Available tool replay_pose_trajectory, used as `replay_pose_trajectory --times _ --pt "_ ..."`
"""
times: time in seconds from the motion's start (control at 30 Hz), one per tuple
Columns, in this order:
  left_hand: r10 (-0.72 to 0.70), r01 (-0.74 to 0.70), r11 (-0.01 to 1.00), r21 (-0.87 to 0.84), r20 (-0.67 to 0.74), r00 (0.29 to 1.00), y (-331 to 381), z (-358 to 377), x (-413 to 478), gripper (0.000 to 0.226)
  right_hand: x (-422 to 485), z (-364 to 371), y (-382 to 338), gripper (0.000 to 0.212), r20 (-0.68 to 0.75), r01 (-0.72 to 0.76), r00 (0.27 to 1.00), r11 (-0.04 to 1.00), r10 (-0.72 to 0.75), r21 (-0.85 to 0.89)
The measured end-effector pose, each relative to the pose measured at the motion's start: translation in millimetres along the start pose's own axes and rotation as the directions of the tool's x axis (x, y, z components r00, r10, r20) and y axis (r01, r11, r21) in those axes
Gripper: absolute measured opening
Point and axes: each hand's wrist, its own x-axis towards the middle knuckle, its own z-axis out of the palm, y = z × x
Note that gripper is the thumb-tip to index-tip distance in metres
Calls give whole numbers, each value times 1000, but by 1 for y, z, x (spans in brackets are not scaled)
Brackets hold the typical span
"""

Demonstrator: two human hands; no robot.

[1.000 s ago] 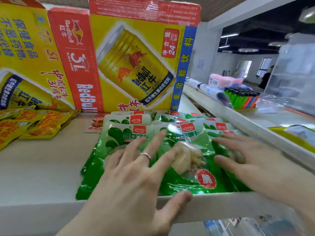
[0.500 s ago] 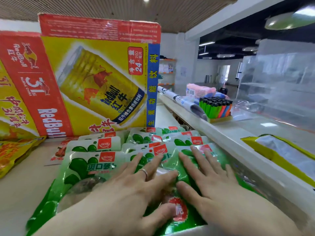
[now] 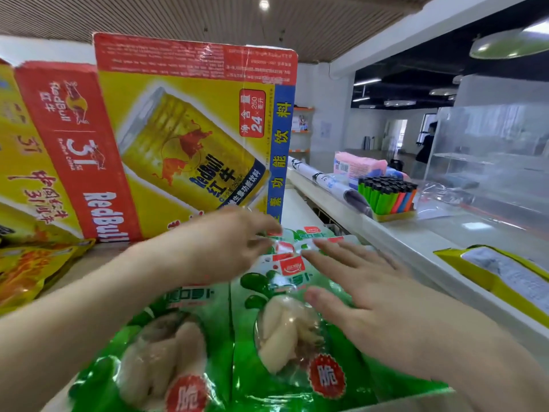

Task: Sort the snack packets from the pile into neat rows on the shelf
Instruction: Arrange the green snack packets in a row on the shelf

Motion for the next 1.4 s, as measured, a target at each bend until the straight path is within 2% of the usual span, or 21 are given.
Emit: replay_pose_trajectory --times 0.03,0.23,0.3,0.47,0.53,0.63,0.7,0.77,0.83,0.9,0.93,1.0,1.07,1.17,1.3,1.4 --pt "-13 13 1000 9 -24 1000 -10 -1 16 34 2 3 -4 58 10 27 1000 1000 -27 -13" --pt "-54 42 994 104 112 992 -39 27 74 30 8 18 -18 64 106 64 992 998 -62 -20" --pt "-67 58 993 105 80 995 -43 31 78 27 11 23 -23 66 99 42 994 999 -40 -17" --pt "-162 165 986 30 -80 983 -50 30 81 16 10 36 -23 90 26 43 999 999 -43 9" --pt "-215 217 976 -4 -126 968 -53 30 81 14 8 38 -23 93 8 47 999 999 -47 8" --pt "-257 258 966 -10 -105 961 -56 31 81 15 8 40 -24 92 -5 54 999 999 -54 3" --pt "-232 232 973 -12 -88 969 -55 30 78 19 8 40 -24 92 -15 58 998 998 -59 -12" --pt "-195 200 979 28 -129 972 -51 26 68 24 6 40 -26 88 -9 60 998 998 -60 -25" --pt "-116 146 980 135 -210 971 -45 22 52 26 3 38 -28 88 15 63 998 997 -62 -44" --pt "-19 51 984 168 -187 982 -37 19 39 24 0 38 -31 89 35 77 997 996 -75 -50" --pt "-7 18 995 99 -112 994 -33 17 34 25 -1 37 -32 89 39 86 996 995 -85 -42" --pt "-38 44 994 -97 61 997 -23 15 33 29 -2 38 -33 91 38 98 995 995 -97 -17" --pt "-51 71 986 -153 132 990 -17 15 39 27 -2 38 -33 96 31 114 993 993 -114 8" --pt "-55 80 978 -195 129 990 -13 17 46 21 -4 39 -32 95 22 147 989 988 -148 45" --pt "-142 141 934 -329 22 990 -11 16 51 17 -6 40 -31 90 34 178 983 983 -180 52" --pt "-194 177 910 -376 -8 981 -10 19 56 16 -6 44 -29 89 48 177 983 983 -180 50"
